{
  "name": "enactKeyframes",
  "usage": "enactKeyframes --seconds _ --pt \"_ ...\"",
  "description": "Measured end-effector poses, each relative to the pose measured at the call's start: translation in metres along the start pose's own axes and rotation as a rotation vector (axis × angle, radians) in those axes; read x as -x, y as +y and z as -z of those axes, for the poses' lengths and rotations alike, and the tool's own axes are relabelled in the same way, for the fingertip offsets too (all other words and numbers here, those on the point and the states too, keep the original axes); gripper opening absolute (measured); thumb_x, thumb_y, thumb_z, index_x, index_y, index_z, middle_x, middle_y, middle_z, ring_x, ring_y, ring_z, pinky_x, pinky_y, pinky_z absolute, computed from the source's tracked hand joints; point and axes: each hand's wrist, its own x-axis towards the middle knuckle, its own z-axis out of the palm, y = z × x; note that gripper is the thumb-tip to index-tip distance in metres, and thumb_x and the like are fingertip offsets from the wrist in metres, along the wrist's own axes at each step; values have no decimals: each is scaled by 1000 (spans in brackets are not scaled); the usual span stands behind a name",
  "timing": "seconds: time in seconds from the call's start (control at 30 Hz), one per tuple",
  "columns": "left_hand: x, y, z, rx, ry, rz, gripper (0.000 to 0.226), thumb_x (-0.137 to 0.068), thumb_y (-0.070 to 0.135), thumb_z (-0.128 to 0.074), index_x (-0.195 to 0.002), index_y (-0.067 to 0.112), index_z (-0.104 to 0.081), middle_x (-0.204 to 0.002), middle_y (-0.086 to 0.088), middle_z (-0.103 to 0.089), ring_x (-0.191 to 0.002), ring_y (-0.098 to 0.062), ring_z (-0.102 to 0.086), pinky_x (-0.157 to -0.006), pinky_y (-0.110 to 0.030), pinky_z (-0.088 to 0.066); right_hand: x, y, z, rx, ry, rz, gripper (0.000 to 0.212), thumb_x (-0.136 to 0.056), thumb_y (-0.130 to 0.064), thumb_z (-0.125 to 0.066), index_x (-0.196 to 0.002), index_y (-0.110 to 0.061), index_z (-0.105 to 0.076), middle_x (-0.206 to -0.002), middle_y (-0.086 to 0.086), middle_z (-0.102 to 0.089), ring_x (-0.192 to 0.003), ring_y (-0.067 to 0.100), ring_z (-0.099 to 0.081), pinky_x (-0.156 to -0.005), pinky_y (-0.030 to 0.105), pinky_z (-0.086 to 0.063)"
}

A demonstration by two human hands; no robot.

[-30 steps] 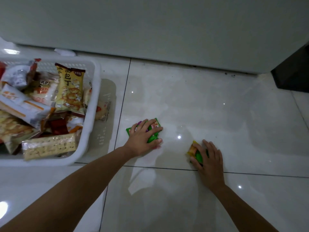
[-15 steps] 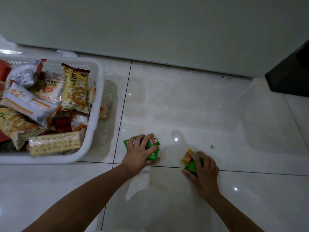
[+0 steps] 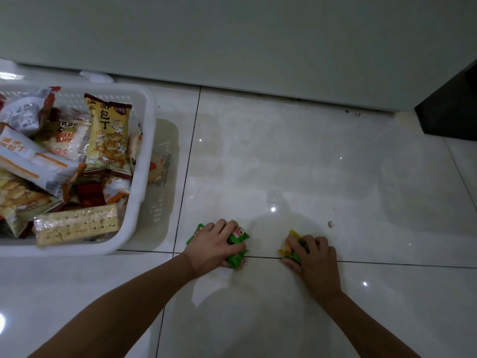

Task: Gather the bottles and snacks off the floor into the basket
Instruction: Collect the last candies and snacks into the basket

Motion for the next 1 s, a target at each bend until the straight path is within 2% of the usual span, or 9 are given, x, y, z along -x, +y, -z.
enactKeyframes --seconds 0.1,0.27,0.37,0.47,0.53,0.6,0.77,0.9,1.0 --pt "8 15 -5 1 0 -2 49 -53 44 -83 -96 33 -64 -106 -11 -63 -85 -25 -64 -60 -31 -53 0 -2 3 -10 -29 17 47 -81 -57 -41 -108 -22 -54 -84 9 -64 -68 30 -59 -50 32 -46" --pt "15 29 3 32 -20 47 46 -52 39 -83 -95 33 -66 -98 -6 -65 -79 -20 -63 -51 -24 -49 0 -12 22 -66 -129 -42 50 -80 -52 -43 -98 -16 -72 -81 9 -64 -63 27 -59 -43 29 -47" --pt "19 17 28 -2 -46 85 51 -50 39 -82 -98 35 -66 -98 -4 -64 -80 -18 -64 -47 -22 -50 3 -8 36 -143 -222 -90 41 -83 -53 -55 -105 -20 -67 -92 4 -62 -75 22 -60 -47 26 -47" --pt "22 -2 69 -3 41 200 52 -53 32 -83 -101 26 -65 -103 -12 -62 -87 -27 -63 -50 -28 -53 -7 5 54 -153 -302 -131 48 -85 -61 -43 -117 -28 -56 -107 -2 -55 -95 17 -54 -61 25 -44" --pt "22 -22 104 36 152 270 50 -68 30 -76 -114 21 -58 -118 -18 -52 -104 -32 -53 -65 -37 -55 -31 9 76 -118 -267 -82 58 -81 -68 -29 -118 -30 -54 -108 -3 -54 -98 17 -53 -59 25 -41" --pt "29 -47 146 14 231 341 47 -79 30 -68 -121 20 -50 -128 -18 -42 -114 -33 -44 -74 -42 -53 -67 6 106 -84 -230 -9 54 -83 -67 -35 -120 -32 -52 -108 -3 -53 -98 17 -53 -62 26 -44" --pt "96 -125 229 -72 405 639 46 -81 31 -66 -121 21 -47 -124 -16 -37 -110 -34 -42 -70 -44 -51 -164 -54 194 -108 -119 220 43 -86 -63 -42 -116 -33 -51 -104 -3 -52 -96 19 -55 -65 30 -45" --pt "168 -162 241 -91 400 862 44 -81 34 -67 -118 20 -49 -118 -18 -39 -104 -37 -46 -68 -46 -51 -195 -155 238 -174 -13 407 42 -87 -63 -40 -115 -32 -48 -104 -2 -51 -96 19 -52 -63 28 -37" --pt "203 -171 228 -54 373 967 42 -84 34 -64 -121 21 -50 -121 -18 -37 -109 -38 -44 -73 -47 -50 -197 -230 251 -185 4 541 50 -89 -62 -40 -127 -31 -47 -112 2 -51 -104 22 -49 -66 31 -40"
